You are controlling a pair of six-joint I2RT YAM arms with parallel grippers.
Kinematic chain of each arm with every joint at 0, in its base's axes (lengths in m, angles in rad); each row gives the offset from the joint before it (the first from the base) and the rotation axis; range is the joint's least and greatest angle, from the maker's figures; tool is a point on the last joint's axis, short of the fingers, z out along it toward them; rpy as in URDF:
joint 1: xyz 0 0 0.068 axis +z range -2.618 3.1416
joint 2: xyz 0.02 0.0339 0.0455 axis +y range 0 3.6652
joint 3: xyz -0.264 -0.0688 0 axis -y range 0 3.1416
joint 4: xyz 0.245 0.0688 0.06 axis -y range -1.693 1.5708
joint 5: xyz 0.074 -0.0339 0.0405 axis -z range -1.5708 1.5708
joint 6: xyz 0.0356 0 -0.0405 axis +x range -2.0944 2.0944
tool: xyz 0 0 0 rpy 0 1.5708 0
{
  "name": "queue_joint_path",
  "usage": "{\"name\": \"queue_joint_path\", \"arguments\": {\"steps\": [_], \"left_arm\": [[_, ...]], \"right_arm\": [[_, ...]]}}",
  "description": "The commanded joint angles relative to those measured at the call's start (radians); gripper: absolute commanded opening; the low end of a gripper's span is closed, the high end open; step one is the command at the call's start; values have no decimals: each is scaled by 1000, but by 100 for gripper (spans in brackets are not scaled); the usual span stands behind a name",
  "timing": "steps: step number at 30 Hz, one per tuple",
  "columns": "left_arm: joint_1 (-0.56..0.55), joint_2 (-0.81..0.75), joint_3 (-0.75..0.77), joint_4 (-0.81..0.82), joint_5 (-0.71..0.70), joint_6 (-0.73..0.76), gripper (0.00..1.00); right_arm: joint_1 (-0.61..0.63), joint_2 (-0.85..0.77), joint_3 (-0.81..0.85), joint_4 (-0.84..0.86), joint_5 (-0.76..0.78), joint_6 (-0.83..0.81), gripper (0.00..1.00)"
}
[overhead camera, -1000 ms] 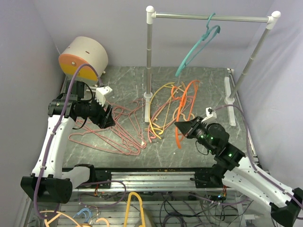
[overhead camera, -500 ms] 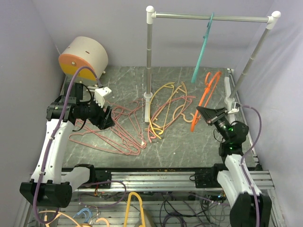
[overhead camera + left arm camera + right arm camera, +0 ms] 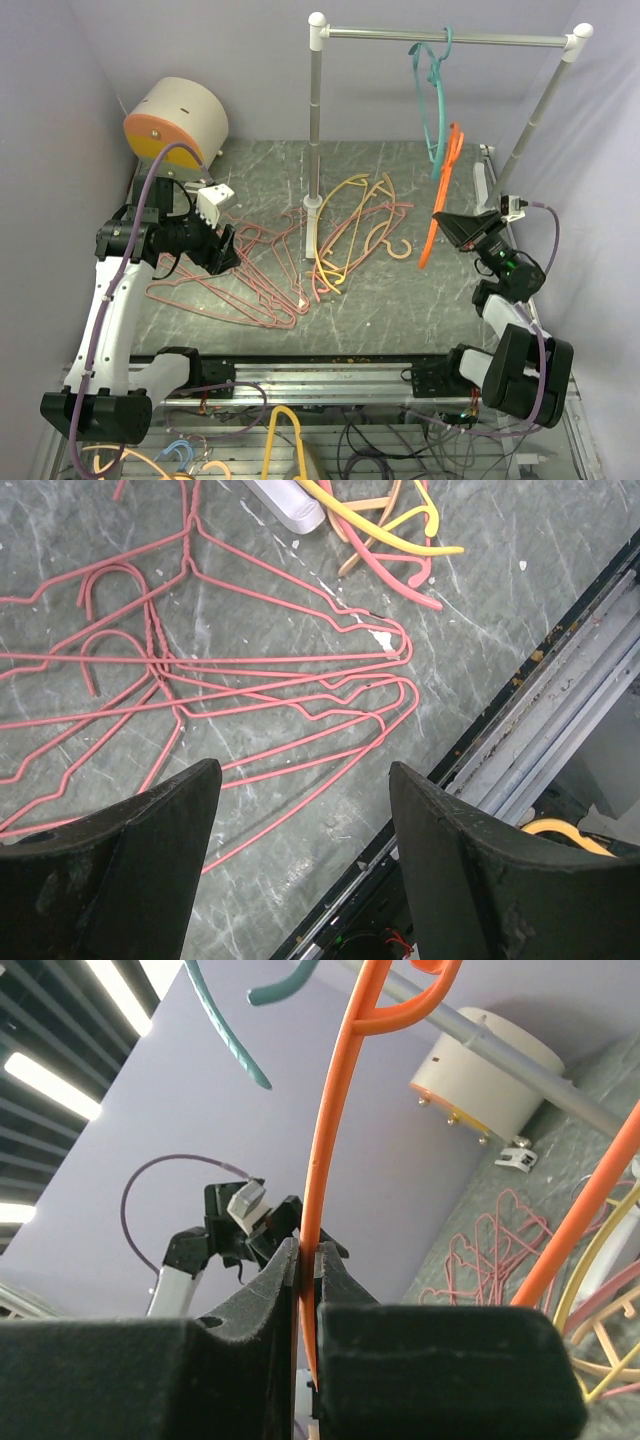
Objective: Organize the hangers
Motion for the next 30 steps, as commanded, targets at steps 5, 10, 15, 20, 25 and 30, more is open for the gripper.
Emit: {"name": "queue_joint_path", "arguments": {"steps": [5, 10, 15, 20, 25, 30], "left_arm": [[-4, -27, -10, 30, -6, -8, 80], [-4, -10, -13, 32, 7, -4, 79], [-4, -14, -14, 34, 8, -4, 79], [-4, -15, -14, 34, 8, -6, 79], [-4, -9, -16, 38, 6, -7, 79], [-4, -10, -17, 41, -2, -12, 79]], "right_arm": [[-59, 80, 129, 306, -29, 88, 0], [-65, 113, 270, 306, -10, 112, 0], [-70, 146, 369, 307, 13, 146, 0], [-63, 162, 381, 308, 7, 153, 0], [-24, 109, 385, 308, -23, 176, 0], [61, 69, 355, 304, -24, 181, 0]]}}
